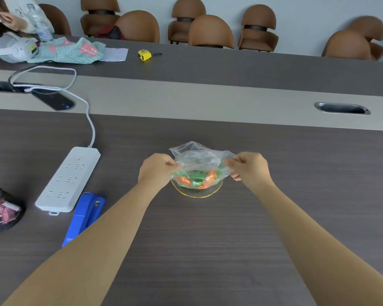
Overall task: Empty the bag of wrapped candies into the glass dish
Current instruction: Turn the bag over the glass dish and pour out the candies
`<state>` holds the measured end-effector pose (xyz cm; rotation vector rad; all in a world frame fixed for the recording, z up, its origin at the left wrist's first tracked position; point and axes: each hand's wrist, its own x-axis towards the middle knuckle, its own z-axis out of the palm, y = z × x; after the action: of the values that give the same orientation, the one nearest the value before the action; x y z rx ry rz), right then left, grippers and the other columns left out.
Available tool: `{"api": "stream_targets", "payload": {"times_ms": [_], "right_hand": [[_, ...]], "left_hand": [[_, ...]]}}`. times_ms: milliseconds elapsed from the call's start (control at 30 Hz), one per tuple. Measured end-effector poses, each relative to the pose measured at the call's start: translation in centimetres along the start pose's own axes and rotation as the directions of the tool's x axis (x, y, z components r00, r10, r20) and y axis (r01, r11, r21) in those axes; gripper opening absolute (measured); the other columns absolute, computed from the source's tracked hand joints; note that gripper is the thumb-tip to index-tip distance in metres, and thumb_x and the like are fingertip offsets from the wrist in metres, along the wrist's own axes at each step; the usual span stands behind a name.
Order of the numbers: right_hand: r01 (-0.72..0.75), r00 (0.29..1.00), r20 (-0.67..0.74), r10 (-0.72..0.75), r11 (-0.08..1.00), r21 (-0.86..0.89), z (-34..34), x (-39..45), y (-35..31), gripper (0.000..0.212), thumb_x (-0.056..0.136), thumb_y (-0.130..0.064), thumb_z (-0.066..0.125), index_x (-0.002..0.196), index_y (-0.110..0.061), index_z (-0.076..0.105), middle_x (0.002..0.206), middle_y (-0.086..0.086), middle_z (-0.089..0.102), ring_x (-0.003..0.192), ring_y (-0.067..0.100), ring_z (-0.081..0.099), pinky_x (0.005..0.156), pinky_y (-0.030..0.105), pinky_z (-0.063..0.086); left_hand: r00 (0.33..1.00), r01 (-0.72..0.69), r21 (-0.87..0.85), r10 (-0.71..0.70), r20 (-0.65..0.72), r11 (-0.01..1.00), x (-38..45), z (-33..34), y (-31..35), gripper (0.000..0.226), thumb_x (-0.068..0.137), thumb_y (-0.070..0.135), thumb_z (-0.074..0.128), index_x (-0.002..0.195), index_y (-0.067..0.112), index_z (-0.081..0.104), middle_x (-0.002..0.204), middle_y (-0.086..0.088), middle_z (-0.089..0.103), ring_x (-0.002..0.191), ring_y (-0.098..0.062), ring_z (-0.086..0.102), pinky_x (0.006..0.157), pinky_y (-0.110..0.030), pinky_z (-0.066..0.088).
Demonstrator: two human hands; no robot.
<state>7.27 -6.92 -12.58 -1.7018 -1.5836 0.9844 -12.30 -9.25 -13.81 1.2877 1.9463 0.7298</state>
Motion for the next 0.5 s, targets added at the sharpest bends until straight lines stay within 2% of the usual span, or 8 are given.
{"api": "stream_targets", "payload": {"times_ms": [33,100,167,267,400,500], "right_hand": [[0.008,1.000,-0.007,-0.009,1.000,-0.013,-0.1,0.0,-0.1,0.026,0.080,-0.012,0.058,0.066,0.009,0.056,0.053,0.008,0.052,0.051,0.022,0.050,0.056,0.026,0.046],[0.037,0.999,-0.011,-0.037,0.998,-0.043,-0.3,0.1,-0.2,0.027,0.081,-0.011,0.056,0.056,-0.001,0.048,0.052,0.007,0.051,0.057,0.026,0.052,0.064,0.033,0.047],[0.051,0.999,-0.008,-0.052,0.998,-0.045,-0.5,0.2,-0.3,0.020,0.080,-0.008,0.057,0.062,0.002,0.054,0.054,0.005,0.051,0.063,0.026,0.051,0.068,0.036,0.047],[0.024,1.000,0.005,-0.024,1.000,0.011,-0.7,0.5,-0.5,0.020,0.076,-0.005,0.061,0.060,-0.013,0.053,0.057,0.000,0.050,0.064,0.023,0.050,0.072,0.037,0.048],[-0.067,0.996,0.064,0.064,0.997,0.045,-0.7,0.7,-0.7,0.032,0.077,-0.003,0.062,0.060,-0.015,0.038,0.065,-0.001,0.046,0.068,0.023,0.053,0.087,0.048,0.053],[-0.113,0.988,0.110,0.107,0.992,0.051,-0.4,0.6,-0.7,0.038,0.077,0.000,0.061,0.058,-0.015,0.032,0.067,0.002,0.043,0.075,0.027,0.053,0.087,0.047,0.054]], "left_hand": [[1.000,-0.008,-0.059,0.008,0.004,0.998,-0.1,-0.1,0.2,0.015,0.081,0.017,0.058,0.074,0.006,0.065,0.067,-0.007,0.060,0.075,-0.032,0.066,0.082,-0.045,0.057],[1.000,-0.012,-0.168,0.016,0.020,0.986,0.0,-0.2,0.6,0.016,0.082,0.011,0.057,0.067,0.007,0.061,0.060,-0.005,0.054,0.061,-0.023,0.059,0.081,-0.042,0.058],[1.000,-0.013,-0.253,0.019,0.021,0.967,0.0,-0.3,1.1,0.023,0.083,0.007,0.058,0.060,0.012,0.054,0.058,-0.004,0.049,0.056,-0.015,0.052,0.082,-0.041,0.057],[1.000,-0.005,-0.315,0.013,0.024,0.949,0.2,-0.6,1.7,0.025,0.082,0.003,0.058,0.059,0.012,0.050,0.061,-0.005,0.048,0.062,-0.019,0.053,0.087,-0.046,0.055],[0.996,0.053,-0.288,-0.031,0.080,0.956,0.2,-0.8,2.1,0.025,0.084,0.006,0.056,0.063,0.013,0.044,0.090,-0.009,0.050,0.084,-0.029,0.055,0.084,-0.045,0.056],[0.992,0.087,-0.301,-0.057,0.108,0.950,0.2,-0.5,1.7,0.030,0.085,0.005,0.056,0.062,0.013,0.037,0.085,-0.004,0.044,0.076,-0.025,0.054,0.076,-0.038,0.057]]}}
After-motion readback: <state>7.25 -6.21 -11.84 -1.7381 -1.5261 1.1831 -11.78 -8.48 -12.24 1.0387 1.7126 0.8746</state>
